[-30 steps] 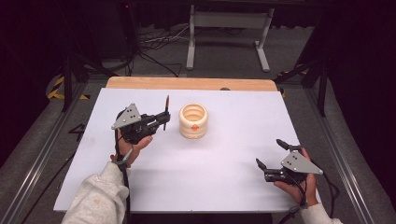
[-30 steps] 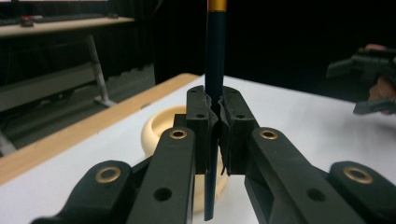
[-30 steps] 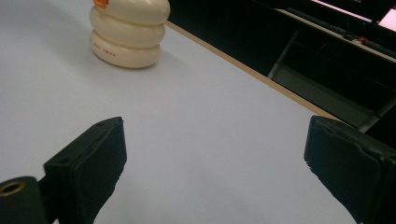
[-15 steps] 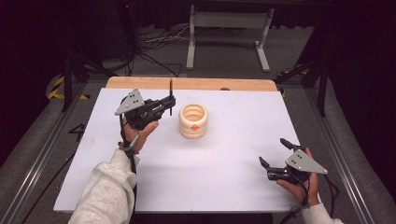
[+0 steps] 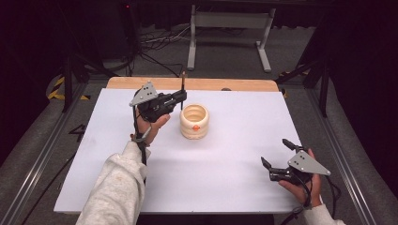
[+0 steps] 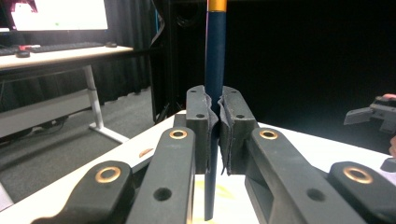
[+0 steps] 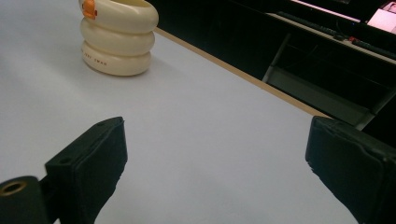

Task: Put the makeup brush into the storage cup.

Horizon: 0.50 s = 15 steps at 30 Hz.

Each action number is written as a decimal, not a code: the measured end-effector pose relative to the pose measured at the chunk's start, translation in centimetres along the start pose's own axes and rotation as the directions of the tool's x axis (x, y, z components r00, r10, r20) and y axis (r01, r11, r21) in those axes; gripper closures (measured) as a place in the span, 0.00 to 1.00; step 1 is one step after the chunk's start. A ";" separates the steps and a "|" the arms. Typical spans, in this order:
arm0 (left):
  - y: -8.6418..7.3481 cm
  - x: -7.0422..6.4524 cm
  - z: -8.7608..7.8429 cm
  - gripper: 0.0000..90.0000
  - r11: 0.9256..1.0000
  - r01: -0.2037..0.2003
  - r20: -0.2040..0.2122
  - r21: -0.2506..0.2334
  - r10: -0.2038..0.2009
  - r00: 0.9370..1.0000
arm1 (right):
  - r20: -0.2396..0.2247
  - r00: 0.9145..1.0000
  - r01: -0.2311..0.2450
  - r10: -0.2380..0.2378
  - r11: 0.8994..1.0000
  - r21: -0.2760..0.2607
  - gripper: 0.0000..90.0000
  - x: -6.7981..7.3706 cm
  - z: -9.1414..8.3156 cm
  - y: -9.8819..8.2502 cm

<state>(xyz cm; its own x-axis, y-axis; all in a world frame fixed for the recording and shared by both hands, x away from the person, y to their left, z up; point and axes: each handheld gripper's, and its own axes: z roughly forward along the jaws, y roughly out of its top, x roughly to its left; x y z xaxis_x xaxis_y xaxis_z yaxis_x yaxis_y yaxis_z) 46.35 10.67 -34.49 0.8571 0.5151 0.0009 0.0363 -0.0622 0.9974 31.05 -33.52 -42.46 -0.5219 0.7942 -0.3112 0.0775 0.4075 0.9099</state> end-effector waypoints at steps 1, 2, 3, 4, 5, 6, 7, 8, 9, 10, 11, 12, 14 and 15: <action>0.0 0.1 0.3 0.93 1.000 0.005 0.003 -0.002 -0.005 1.000 | 0.000 1.000 0.002 -0.002 1.000 0.001 0.07 0.0 0.0 0.0; 0.0 0.1 0.5 0.93 1.000 0.005 0.005 0.000 -0.005 1.000 | 0.004 1.000 0.005 -0.005 1.000 0.003 0.07 0.0 0.0 0.0; 0.1 0.2 0.7 0.93 1.000 0.001 0.003 0.004 -0.001 1.000 | 0.004 1.000 0.007 -0.007 1.000 0.003 0.07 0.0 0.0 0.1; 0.1 0.2 0.9 0.93 1.000 0.001 0.003 0.009 -0.001 1.000 | 0.001 1.000 0.005 -0.005 1.000 -0.001 0.07 0.0 0.0 0.1; 0.1 0.2 0.9 0.93 1.000 0.001 0.003 0.009 -0.001 1.000 | 0.002 1.000 0.005 -0.005 1.000 -0.002 0.07 0.0 -0.1 0.1; 0.1 0.2 1.2 0.93 1.000 0.005 0.008 0.005 -0.005 1.000 | 0.000 1.000 0.006 -0.006 1.000 -0.004 0.07 0.0 -0.1 0.1; 0.1 0.2 1.5 0.93 1.000 0.002 0.007 0.008 -0.002 1.000 | 0.000 1.000 0.006 -0.006 1.000 -0.004 0.07 0.0 -0.1 0.1; 0.1 0.2 1.7 0.93 1.000 -0.003 0.006 0.010 0.003 1.000 | -0.002 1.000 0.006 -0.006 1.000 -0.006 0.07 0.0 -0.1 0.1; 0.0 0.2 2.0 0.93 1.000 -0.006 0.013 0.011 0.006 1.000 | -0.001 1.000 0.004 -0.004 1.000 -0.006 0.07 0.0 -0.1 0.1; -0.1 0.2 2.1 0.93 1.000 -0.009 0.016 0.011 0.008 1.000 | -0.002 1.000 0.007 -0.007 1.000 -0.005 0.07 0.0 -0.1 0.1; -0.1 0.2 2.3 0.93 1.000 -0.009 0.022 0.010 0.009 1.000 | -0.003 1.000 0.004 -0.004 1.000 -0.006 0.07 0.0 -0.1 0.1; -0.2 0.2 2.5 0.93 1.000 -0.011 0.031 0.008 0.011 0.999 | -0.002 1.000 0.004 -0.004 1.000 -0.006 0.07 0.0 -0.1 0.1; -0.4 0.3 2.8 0.93 1.000 -0.015 0.027 0.017 0.015 1.000 | 0.001 1.000 0.003 -0.003 1.000 -0.004 0.07 0.0 -0.1 0.1; -0.4 0.3 3.0 0.93 1.000 -0.013 0.033 0.014 0.012 0.999 | 0.001 1.000 -0.002 0.002 1.000 -0.010 0.07 -0.1 -0.1 0.1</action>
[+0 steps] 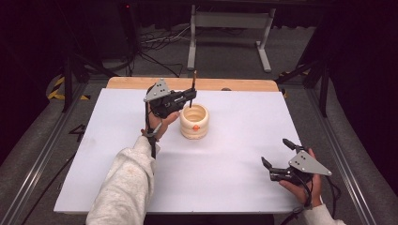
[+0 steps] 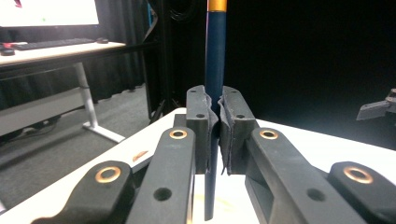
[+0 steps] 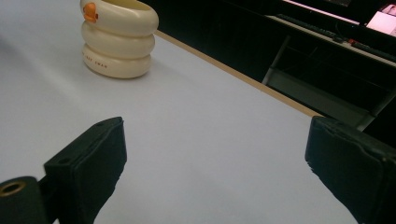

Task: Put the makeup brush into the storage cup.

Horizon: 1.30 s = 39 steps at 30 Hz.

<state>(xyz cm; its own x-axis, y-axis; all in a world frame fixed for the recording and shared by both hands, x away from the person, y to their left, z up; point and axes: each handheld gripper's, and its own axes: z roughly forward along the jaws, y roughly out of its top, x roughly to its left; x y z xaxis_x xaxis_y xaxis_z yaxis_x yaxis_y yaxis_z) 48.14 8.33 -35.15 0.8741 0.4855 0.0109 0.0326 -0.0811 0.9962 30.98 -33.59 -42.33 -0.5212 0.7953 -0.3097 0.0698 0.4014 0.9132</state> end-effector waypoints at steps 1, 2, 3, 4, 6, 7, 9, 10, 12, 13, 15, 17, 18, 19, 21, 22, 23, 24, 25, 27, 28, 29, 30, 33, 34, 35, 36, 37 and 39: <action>0.0 0.1 0.1 0.93 1.000 -0.002 0.000 0.003 0.002 1.000 | 0.000 1.000 0.000 0.000 1.000 0.000 0.07 0.0 0.0 0.0; 0.0 0.1 0.3 0.93 1.000 -0.008 -0.006 0.013 0.008 1.000 | 0.001 1.000 -0.001 0.001 1.000 0.000 0.07 0.0 0.0 0.0; -0.1 0.1 0.4 0.93 1.000 -0.005 0.000 0.011 0.005 1.000 | 0.000 1.000 0.002 -0.002 1.000 0.004 0.07 0.0 0.0 0.0; -0.1 0.1 0.5 0.93 1.000 -0.003 -0.004 0.008 0.003 1.000 | -0.002 1.000 0.004 -0.004 1.000 0.004 0.07 0.0 0.0 0.0; -0.2 0.1 0.6 0.93 1.000 -0.003 -0.001 0.014 0.003 1.000 | -0.003 1.000 0.002 -0.002 1.000 0.002 0.07 0.1 0.0 0.1; -0.3 0.1 0.7 0.93 1.000 -0.003 0.001 0.012 0.003 1.000 | -0.003 1.000 0.006 -0.006 1.000 0.002 0.07 0.2 0.0 0.1; -0.5 -0.1 1.1 0.93 0.999 -0.019 -0.007 0.029 0.019 1.000 | -0.007 1.000 0.013 -0.013 1.000 0.000 0.07 0.2 0.0 0.2; -0.6 -0.2 1.3 0.93 0.999 -0.025 -0.002 0.031 0.025 1.000 | -0.012 1.000 0.013 -0.013 1.000 0.006 0.07 0.3 0.0 0.2; -0.9 -0.3 1.5 0.93 0.999 -0.026 0.000 0.034 0.026 1.000 | -0.014 1.000 0.018 -0.018 1.000 0.006 0.07 0.3 0.0 0.2; -1.0 -0.2 1.7 0.93 0.999 -0.022 0.005 0.031 0.021 1.000 | -0.015 1.000 0.018 -0.018 1.000 0.005 0.07 0.3 0.0 0.2; -1.3 -0.2 1.9 0.93 0.999 -0.015 0.008 0.031 0.015 1.000 | -0.017 1.000 0.015 -0.015 1.000 0.005 0.07 0.3 0.0 0.2; -1.8 -0.1 2.2 0.93 0.999 -0.007 0.009 0.036 0.007 1.000 | -0.019 1.000 0.017 -0.017 1.000 0.008 0.07 0.3 0.0 0.2; -2.1 -0.1 2.4 0.93 0.999 0.000 0.006 0.043 0.000 1.000 | -0.021 1.000 0.019 -0.019 1.000 0.009 0.07 0.3 -0.1 0.2; -2.4 -0.1 2.6 0.93 0.999 0.004 0.004 0.048 -0.005 1.000 | -0.023 1.000 0.019 -0.019 1.000 0.008 0.07 0.3 -0.1 0.3; -2.9 0.0 2.6 0.93 0.998 0.011 0.002 0.060 -0.011 1.000 | -0.024 0.999 0.023 -0.023 1.000 0.008 0.07 0.4 -0.1 0.3; -3.2 0.0 2.7 0.93 0.998 0.020 0.003 0.055 -0.020 1.000 | -0.029 0.999 0.025 -0.025 1.000 0.004 0.07 0.5 -0.1 0.4; -3.5 0.1 2.7 0.93 0.998 0.034 0.004 0.050 -0.034 0.999 | -0.029 0.999 0.025 -0.025 1.000 0.004 0.07 0.5 -0.1 0.4; -3.8 0.1 2.7 0.93 0.998 0.044 0.006 0.050 -0.044 0.999 | -0.032 0.999 0.030 -0.030 1.000 0.002 0.08 0.6 -0.1 0.5; -4.0 0.2 2.6 0.93 0.998 0.041 -0.003 0.054 -0.041 0.999 | -0.032 0.999 0.030 -0.030 1.000 0.002 0.08 0.6 -0.1 0.5; -4.5 0.2 2.7 0.93 0.997 0.044 -0.001 0.062 -0.044 0.999 | -0.032 0.999 0.034 -0.033 0.999 0.003 0.08 0.7 -0.1 0.5; -4.7 0.1 2.6 0.93 0.997 0.046 -0.002 0.069 -0.046 0.999 | -0.034 0.999 0.033 -0.033 0.999 0.003 0.08 0.7 -0.1 0.5; -5.0 0.1 2.7 0.93 0.997 0.044 -0.007 0.068 -0.043 0.999 | -0.035 0.999 0.032 -0.032 0.999 0.004 0.08 0.7 -0.1 0.5; -5.3 0.1 2.6 0.93 0.996 0.049 -0.005 0.073 -0.049 0.999 | -0.032 0.999 0.034 -0.034 0.999 0.006 0.08 0.7 -0.1 0.5; -6.0 0.0 2.5 0.93 0.996 0.057 -0.007 0.071 -0.056 0.998 | -0.032 0.999 0.029 -0.029 1.000 0.005 0.08 0.6 -0.2 0.5; -6.2 0.0 2.5 0.93 0.995 0.058 -0.009 0.076 -0.057 0.998 | -0.030 0.999 0.031 -0.030 1.000 0.006 0.08 0.6 -0.2 0.5; -6.4 0.0 2.5 0.93 0.995 0.057 -0.011 0.078 -0.056 0.998 | -0.029 0.999 0.029 -0.029 1.000 0.006 0.08 0.6 -0.2 0.5; -6.6 0.0 2.4 0.93 0.995 0.064 -0.009 0.078 -0.063 0.998 | -0.029 0.999 0.027 -0.027 1.000 0.006 0.08 0.6 -0.2 0.4; -6.8 0.0 2.3 0.93 0.995 0.066 -0.012 0.080 -0.065 0.998 | -0.028 0.999 0.027 -0.027 1.000 0.006 0.08 0.6 -0.2 0.4; -6.9 0.0 2.3 0.93 0.994 0.075 -0.009 0.075 -0.075 0.997 | -0.028 0.999 0.028 -0.028 1.000 0.007 0.08 0.6 -0.2 0.5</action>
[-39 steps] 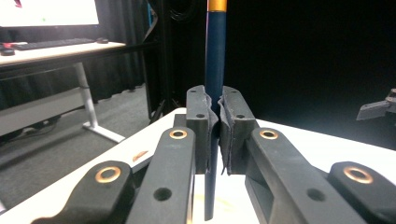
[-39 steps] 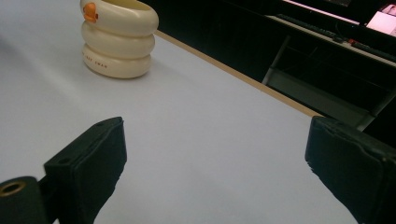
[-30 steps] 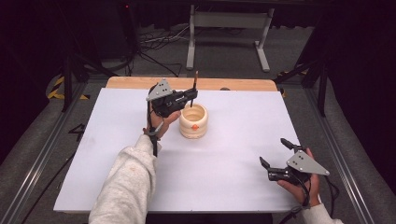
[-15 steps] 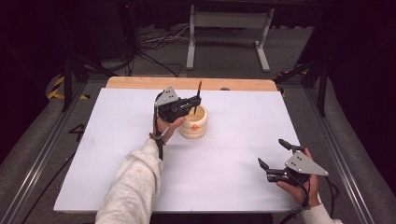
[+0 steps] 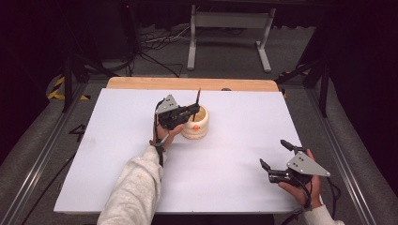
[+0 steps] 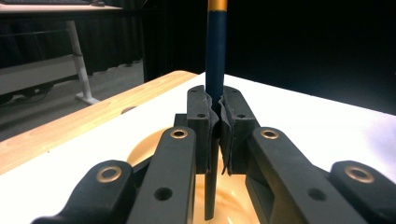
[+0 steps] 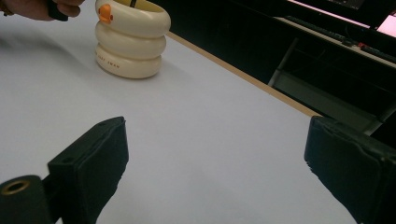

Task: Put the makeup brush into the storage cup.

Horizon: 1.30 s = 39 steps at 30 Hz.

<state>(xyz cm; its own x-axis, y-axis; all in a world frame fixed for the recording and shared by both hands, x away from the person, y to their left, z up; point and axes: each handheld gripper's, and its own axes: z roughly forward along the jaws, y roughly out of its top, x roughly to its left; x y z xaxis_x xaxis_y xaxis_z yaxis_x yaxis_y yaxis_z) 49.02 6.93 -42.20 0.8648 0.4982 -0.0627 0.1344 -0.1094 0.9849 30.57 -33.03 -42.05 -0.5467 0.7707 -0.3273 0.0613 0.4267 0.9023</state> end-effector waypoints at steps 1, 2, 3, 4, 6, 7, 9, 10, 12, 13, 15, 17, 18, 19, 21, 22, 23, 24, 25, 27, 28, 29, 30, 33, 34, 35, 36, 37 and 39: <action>0.0 0.0 -0.1 0.93 1.000 -0.009 -0.004 0.004 0.009 1.000 | -0.003 1.000 0.001 -0.001 1.000 0.001 0.08 0.0 0.0 0.0; 0.0 0.0 -0.1 0.93 1.000 -0.009 -0.004 0.004 0.009 1.000 | -0.003 1.000 0.001 -0.001 1.000 0.001 0.08 0.0 0.0 0.0; 0.0 -0.1 -0.2 0.93 1.000 -0.010 -0.001 0.004 0.010 1.000 | -0.003 1.000 0.004 -0.004 1.000 0.001 0.08 0.0 0.0 0.0; -0.1 -0.1 -0.2 0.93 1.000 -0.011 -0.003 0.004 0.011 1.000 | -0.001 1.000 0.005 -0.005 1.000 0.004 0.08 0.1 0.1 0.0; -0.3 -0.3 -0.2 0.93 1.000 -0.012 -0.001 0.011 0.012 1.000 | -0.001 1.000 0.001 -0.001 1.000 0.005 0.08 0.0 0.1 0.0; -0.4 -0.4 -0.2 0.93 1.000 -0.018 -0.006 0.021 0.018 1.000 | -0.001 1.000 0.000 0.000 1.000 0.006 0.08 0.0 0.1 0.0; -0.5 -0.4 -0.2 0.93 1.000 -0.016 -0.006 0.022 0.016 1.000 | -0.001 1.000 0.000 0.000 1.000 0.005 0.08 0.0 0.0 0.0; -0.5 -0.4 -0.2 0.93 1.000 -0.013 -0.006 0.023 0.013 1.000 | -0.001 1.000 0.001 -0.001 1.000 0.005 0.08 0.0 0.0 0.0; -0.5 -0.4 -0.3 0.93 0.999 -0.022 -0.009 0.033 0.022 1.000 | -0.002 1.000 0.001 -0.001 1.000 0.005 0.08 0.1 0.1 0.0; -0.5 -0.5 -0.3 0.93 0.999 -0.024 -0.008 0.036 0.024 1.000 | -0.003 1.000 0.001 -0.001 1.000 0.008 0.08 0.1 0.1 0.0; -0.4 -0.6 -0.3 0.93 0.999 -0.030 -0.012 0.043 0.031 0.999 | -0.003 1.000 0.001 -0.001 1.000 0.009 0.08 0.1 0.1 0.0; -0.3 -0.6 -0.4 0.93 0.999 -0.034 -0.018 0.042 0.035 0.999 | -0.003 1.000 0.001 -0.001 1.000 0.009 0.08 0.1 0.1 0.0; -0.2 -0.6 -0.4 0.93 0.999 -0.035 -0.018 0.042 0.036 0.999 | -0.002 1.000 0.000 0.000 1.000 0.008 0.08 0.1 0.1 0.0; -0.2 -0.6 -0.4 0.93 0.998 -0.038 -0.020 0.046 0.039 0.999 | -0.005 1.000 -0.002 0.002 1.000 0.008 0.08 0.1 0.1 0.0; -0.2 -0.6 -0.4 0.93 0.998 -0.039 -0.020 0.045 0.040 0.999 | -0.005 1.000 0.000 0.000 1.000 0.009 0.08 0.1 0.1 0.0; -0.1 -0.7 -0.5 0.93 0.998 -0.044 -0.020 0.053 0.045 0.999 | -0.004 1.000 0.001 -0.001 1.000 0.009 0.08 0.1 0.1 0.0; -0.1 -0.7 -0.5 0.93 0.998 -0.043 -0.022 0.053 0.044 0.999 | -0.004 1.000 0.000 0.000 1.000 0.007 0.08 0.1 0.1 0.0; -0.1 -0.7 -0.5 0.93 0.998 -0.038 -0.020 0.049 0.039 0.999 | -0.005 1.000 0.000 0.000 1.000 0.008 0.08 0.1 0.1 0.0; -0.1 -0.7 -0.5 0.93 0.998 -0.038 -0.020 0.049 0.039 0.999 | -0.005 1.000 -0.001 0.001 1.000 0.009 0.08 0.1 0.1 0.0; 0.0 -0.7 -0.5 0.93 0.998 -0.046 -0.023 0.052 0.048 0.999 | -0.006 1.000 0.001 -0.001 1.000 0.010 0.08 0.1 0.1 0.0; 0.0 -0.8 -0.5 0.93 0.998 -0.045 -0.025 0.052 0.047 0.999 | -0.005 1.000 0.004 -0.004 1.000 0.011 0.08 0.1 0.1 0.0; 0.1 -0.8 -0.5 0.93 0.997 -0.048 -0.028 0.052 0.050 0.998 | -0.005 1.000 0.004 -0.004 1.000 0.012 0.08 0.2 0.1 0.0; 0.2 -0.8 -0.4 0.93 0.997 -0.051 -0.029 0.050 0.053 0.998 | -0.006 1.000 0.006 -0.006 1.000 0.013 0.08 0.2 0.1 0.0; 0.3 -1.0 -0.4 0.93 0.996 -0.063 -0.038 0.061 0.065 0.997 | -0.014 1.000 0.005 -0.005 1.000 0.015 0.08 0.2 0.2 0.0; 0.3 -1.0 -0.3 0.93 0.996 -0.065 -0.034 0.065 0.068 0.997 | -0.016 1.000 0.006 -0.006 1.000 0.016 0.08 0.2 0.3 0.0; 0.3 -1.1 -0.3 0.93 0.996 -0.062 -0.034 0.065 0.065 0.997 | -0.016 1.000 0.009 -0.009 1.000 0.020 0.08 0.3 0.3 0.1; 0.3 -1.0 -0.3 0.93 0.996 -0.062 -0.038 0.068 0.065 0.997 | -0.018 1.000 0.011 -0.011 1.000 0.020 0.08 0.3 0.3 0.1; 0.3 -1.0 -0.3 0.93 0.995 -0.063 -0.039 0.072 0.066 0.997 | -0.019 1.000 0.012 -0.011 1.000 0.018 0.08 0.3 0.3 0.1; 0.3 -1.0 -0.4 0.92 0.995 -0.063 -0.039 0.072 0.066 0.997 | -0.025 1.000 0.015 -0.015 1.000 0.024 0.07 0.3 0.3 0.1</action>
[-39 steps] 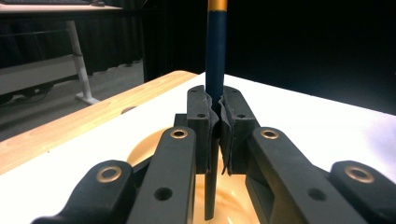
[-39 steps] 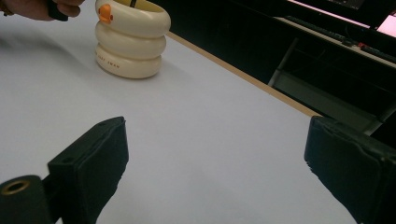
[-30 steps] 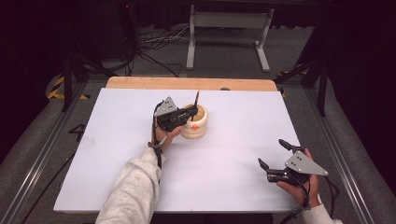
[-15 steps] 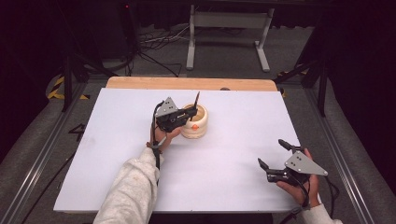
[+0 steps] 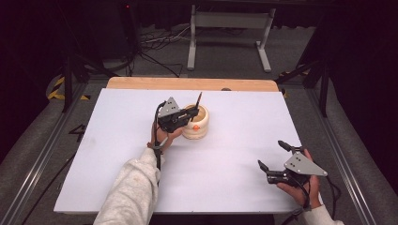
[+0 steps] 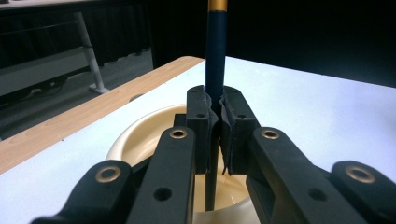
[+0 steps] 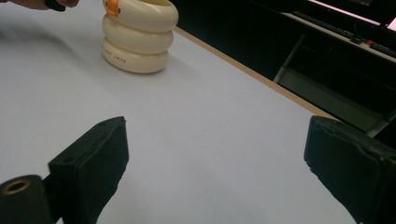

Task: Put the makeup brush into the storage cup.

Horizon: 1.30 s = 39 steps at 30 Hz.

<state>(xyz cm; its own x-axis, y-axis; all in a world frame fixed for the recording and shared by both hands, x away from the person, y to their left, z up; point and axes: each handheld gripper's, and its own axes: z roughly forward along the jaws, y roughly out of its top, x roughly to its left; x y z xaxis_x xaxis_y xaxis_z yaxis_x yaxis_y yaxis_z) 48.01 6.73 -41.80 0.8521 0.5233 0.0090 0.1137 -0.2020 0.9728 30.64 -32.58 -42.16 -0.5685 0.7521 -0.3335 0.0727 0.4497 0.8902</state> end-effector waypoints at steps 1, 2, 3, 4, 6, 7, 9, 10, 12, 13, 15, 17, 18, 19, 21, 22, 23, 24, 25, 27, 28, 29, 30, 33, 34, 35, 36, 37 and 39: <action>0.0 0.0 0.0 0.90 1.000 -0.007 -0.007 0.000 0.007 1.000 | -0.004 1.000 0.001 -0.001 1.000 0.002 0.07 0.0 0.0 0.0; 0.1 0.0 -0.1 0.87 1.000 -0.013 -0.010 0.002 0.013 1.000 | -0.007 1.000 0.002 -0.002 1.000 0.005 0.07 0.1 0.1 0.0; 0.1 -0.1 -0.1 0.86 1.000 -0.017 -0.010 0.000 0.017 1.000 | -0.014 1.000 0.006 -0.006 1.000 0.007 0.07 0.1 0.1 0.0; 0.1 -0.1 -0.2 0.86 1.000 -0.011 -0.017 0.000 0.011 1.000 | -0.016 1.000 0.008 -0.008 1.000 0.008 0.07 0.2 0.1 0.0; 0.2 -0.1 -0.4 0.79 1.000 -0.020 -0.026 0.000 0.020 0.999 | -0.021 1.000 0.014 -0.014 1.000 0.008 0.07 0.3 0.1 0.1; 0.3 -0.2 -0.5 0.78 1.000 -0.027 -0.030 0.001 0.027 0.999 | -0.022 1.000 0.016 -0.016 1.000 0.009 0.07 0.4 0.1 0.1; 0.4 -0.2 -0.6 0.75 0.999 -0.034 -0.043 0.006 0.034 0.998 | -0.023 1.000 0.018 -0.018 1.000 0.010 0.07 0.4 0.2 0.2; 0.5 -0.2 -0.8 0.75 0.999 -0.040 -0.055 0.005 0.040 0.998 | -0.024 0.999 0.022 -0.022 1.000 0.012 0.07 0.4 0.2 0.2; 0.7 -0.4 -1.0 0.69 0.999 -0.041 -0.059 0.005 0.041 0.997 | -0.024 0.999 0.022 -0.021 1.000 0.016 0.07 0.4 0.2 0.2; 0.9 -0.4 -1.2 0.69 0.998 -0.058 -0.075 0.008 0.058 0.996 | -0.024 0.999 0.022 -0.021 1.000 0.016 0.07 0.4 0.2 0.2; 1.3 -0.6 -1.6 0.61 0.996 -0.081 -0.098 0.025 0.083 0.992 | -0.026 0.999 0.020 -0.020 1.000 0.016 0.07 0.4 0.2 0.1; 1.6 -0.9 -1.8 0.51 0.994 -0.102 -0.135 0.042 0.107 0.985 | -0.026 0.999 0.021 -0.020 1.000 0.019 0.07 0.4 0.2 0.1; 1.6 -0.9 -1.9 0.48 0.994 -0.106 -0.143 0.039 0.110 0.984 | -0.027 0.999 0.021 -0.021 1.000 0.019 0.08 0.5 0.2 0.1; 1.7 -1.1 -2.1 0.44 0.993 -0.108 -0.152 0.036 0.112 0.982 | -0.026 0.999 0.026 -0.026 0.999 0.021 0.08 0.5 0.2 0.1; 1.9 -1.2 -2.2 0.39 0.992 -0.119 -0.167 0.037 0.124 0.978 | -0.028 0.999 0.025 -0.025 1.000 0.018 0.08 0.5 0.2 0.2; 2.1 -1.4 -2.4 0.33 0.991 -0.126 -0.195 0.039 0.131 0.972 | -0.027 0.999 0.027 -0.027 0.999 0.019 0.08 0.5 0.2 0.2; 2.2 -1.5 -2.4 0.30 0.991 -0.128 -0.197 0.040 0.134 0.971 | -0.027 0.999 0.028 -0.028 0.999 0.019 0.08 0.5 0.2 0.2; 2.3 -1.6 -2.5 0.28 0.990 -0.136 -0.204 0.040 0.142 0.969 | -0.028 0.999 0.029 -0.029 0.999 0.019 0.08 0.6 0.2 0.2; 2.4 -1.7 -2.6 0.26 0.990 -0.137 -0.207 0.039 0.142 0.968 | -0.028 0.999 0.033 -0.032 0.999 0.017 0.08 0.6 0.2 0.2; 2.6 -1.8 -2.7 0.22 0.990 -0.139 -0.211 0.035 0.143 0.967 | -0.025 0.999 0.035 -0.035 0.999 0.018 0.08 0.6 0.1 0.2; 2.6 -1.9 -2.9 0.21 0.989 -0.143 -0.214 0.036 0.147 0.966 | -0.027 0.999 0.035 -0.034 0.999 0.016 0.07 0.6 0.1 0.3; 2.7 -2.0 -2.9 0.19 0.989 -0.145 -0.218 0.037 0.150 0.964 | -0.026 0.999 0.036 -0.036 0.999 0.014 0.07 0.6 0.1 0.3; 2.7 -2.0 -3.0 0.17 0.989 -0.144 -0.221 0.033 0.148 0.964 | -0.026 0.999 0.036 -0.036 0.999 0.012 0.07 0.6 0.1 0.3; 2.8 -1.9 -3.4 0.10 0.991 -0.132 -0.235 0.009 0.130 0.963 | -0.027 0.999 0.037 -0.037 0.999 0.014 0.07 0.6 0.1 0.3; 2.8 -2.0 -3.5 0.08 0.992 -0.129 -0.240 0.006 0.127 0.963 | -0.026 0.999 0.038 -0.038 0.999 0.013 0.08 0.6 0.1 0.3; 2.9 -2.0 -3.7 0.07 0.990 -0.138 -0.251 0.004 0.134 0.959 | -0.025 0.999 0.038 -0.038 0.999 0.014 0.08 0.6 0.1 0.3; 2.9 -2.1 -3.7 0.06 0.990 -0.140 -0.255 0.006 0.137 0.957 | -0.026 0.999 0.038 -0.037 0.999 0.015 0.08 0.6 0.0 0.3; 3.0 -2.1 -3.9 0.05 0.989 -0.148 -0.253 0.010 0.146 0.956 | -0.028 0.999 0.037 -0.037 0.999 0.015 0.08 0.6 0.0 0.3; 3.0 -2.3 -4.0 0.03 0.986 -0.165 -0.248 0.023 0.165 0.954 | -0.030 0.999 0.038 -0.038 0.999 0.017 0.08 0.6 0.1 0.3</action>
<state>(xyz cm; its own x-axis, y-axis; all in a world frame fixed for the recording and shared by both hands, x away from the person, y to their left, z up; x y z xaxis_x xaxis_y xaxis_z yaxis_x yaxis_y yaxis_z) 44.38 8.25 -37.96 0.7052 0.6716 0.2271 -0.0165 -0.3046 0.9523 30.36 -31.97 -42.11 -0.5948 0.7199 -0.3576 0.0646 0.4863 0.8714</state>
